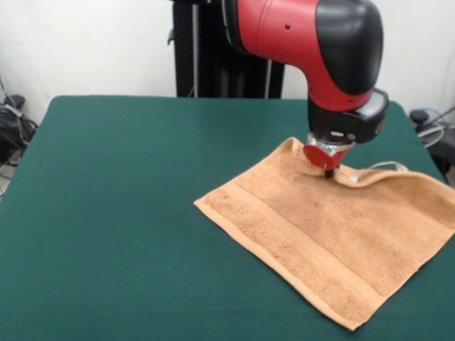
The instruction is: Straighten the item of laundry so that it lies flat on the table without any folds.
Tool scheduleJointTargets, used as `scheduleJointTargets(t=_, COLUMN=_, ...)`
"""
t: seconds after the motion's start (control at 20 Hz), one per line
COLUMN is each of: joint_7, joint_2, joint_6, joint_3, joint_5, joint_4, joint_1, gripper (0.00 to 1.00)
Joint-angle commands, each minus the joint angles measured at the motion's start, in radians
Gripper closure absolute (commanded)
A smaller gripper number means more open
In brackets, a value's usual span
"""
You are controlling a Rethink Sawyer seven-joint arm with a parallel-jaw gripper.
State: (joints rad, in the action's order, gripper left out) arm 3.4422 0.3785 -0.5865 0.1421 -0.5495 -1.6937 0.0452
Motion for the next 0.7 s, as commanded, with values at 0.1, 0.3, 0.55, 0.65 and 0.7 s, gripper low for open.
scheduleJointTargets(t=0.1, joint_7=0.136, joint_2=-0.02, joint_6=-0.12, joint_3=0.005, joint_5=-0.003, joint_4=0.084, joint_1=0.014, gripper=1.0)
scheduleJointTargets(t=0.3, joint_7=0.157, joint_2=-0.027, joint_6=-0.145, joint_3=0.01, joint_5=-0.007, joint_4=0.104, joint_1=0.022, gripper=1.0)
scheduleJointTargets(t=0.55, joint_7=0.172, joint_2=-0.033, joint_6=-0.174, joint_3=0.01, joint_5=-0.011, joint_4=0.131, joint_1=0.026, gripper=1.0)
scheduleJointTargets(t=0.65, joint_7=0.179, joint_2=-0.035, joint_6=-0.19, joint_3=0.009, joint_5=-0.013, joint_4=0.143, joint_1=0.026, gripper=1.0)
scheduleJointTargets(t=0.7, joint_7=0.182, joint_2=-0.037, joint_6=-0.201, joint_3=0.009, joint_5=-0.012, joint_4=0.15, joint_1=0.025, gripper=1.0)
